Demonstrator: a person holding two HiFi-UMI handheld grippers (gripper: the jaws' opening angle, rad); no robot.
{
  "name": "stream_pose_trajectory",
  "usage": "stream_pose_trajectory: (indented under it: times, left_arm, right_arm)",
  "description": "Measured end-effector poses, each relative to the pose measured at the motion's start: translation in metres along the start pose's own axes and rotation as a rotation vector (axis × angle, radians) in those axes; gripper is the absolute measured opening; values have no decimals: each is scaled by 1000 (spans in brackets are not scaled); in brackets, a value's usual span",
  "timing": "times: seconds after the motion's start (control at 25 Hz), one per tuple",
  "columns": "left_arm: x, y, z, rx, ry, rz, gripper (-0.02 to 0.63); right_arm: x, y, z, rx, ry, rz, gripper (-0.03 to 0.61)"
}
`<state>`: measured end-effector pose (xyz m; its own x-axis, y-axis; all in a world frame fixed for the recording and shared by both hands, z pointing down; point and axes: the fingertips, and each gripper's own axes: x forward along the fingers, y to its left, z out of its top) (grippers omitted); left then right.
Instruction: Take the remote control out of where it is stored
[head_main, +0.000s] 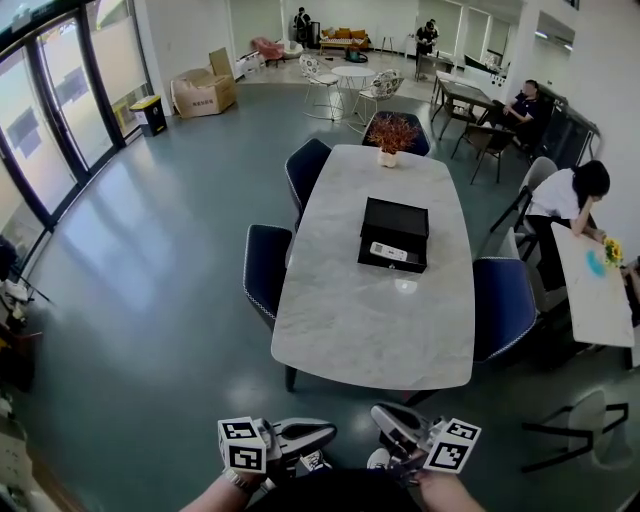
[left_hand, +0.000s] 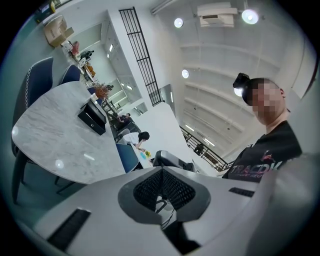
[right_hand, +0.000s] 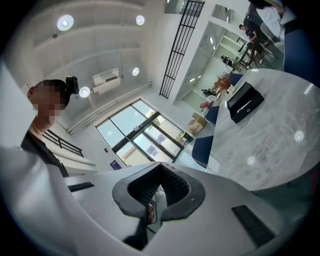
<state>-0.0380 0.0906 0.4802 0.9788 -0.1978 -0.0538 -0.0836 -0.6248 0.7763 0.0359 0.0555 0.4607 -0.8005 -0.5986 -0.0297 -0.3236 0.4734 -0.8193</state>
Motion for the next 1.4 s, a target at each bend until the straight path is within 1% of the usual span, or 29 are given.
stream_pose_trajectory:
  times: [0.16,0.32,0.56,0.72,0.92,1.2,1.4]
  left_arm:
    - [-17,3,5,0,-2,-5,3]
    - [-32,4,9,1,-23,3,3]
    - [-50,6,14,2,-73,32,3]
    - [-58,12,19,2,-107,57,3]
    - [-57,20,34,11,-156,96,3]
    - [-35,33,60,28,-211,142,3]
    - [-15,45,74,31,-245,162,3]
  right_arm:
    - [12,3,4,-20,-19,-21,9]
    - [17,0,9,-57,-5,-62,9]
    - [25,-15,33,-118,0,-109,9]
    - [30,-32,55,-153,-1,-153,9]
    - [36,-58,93,-189,2,-183,9]
    - [45,-106,150,-266,51,-225,9]
    - [55,-147,179,-298,110,-254,9]
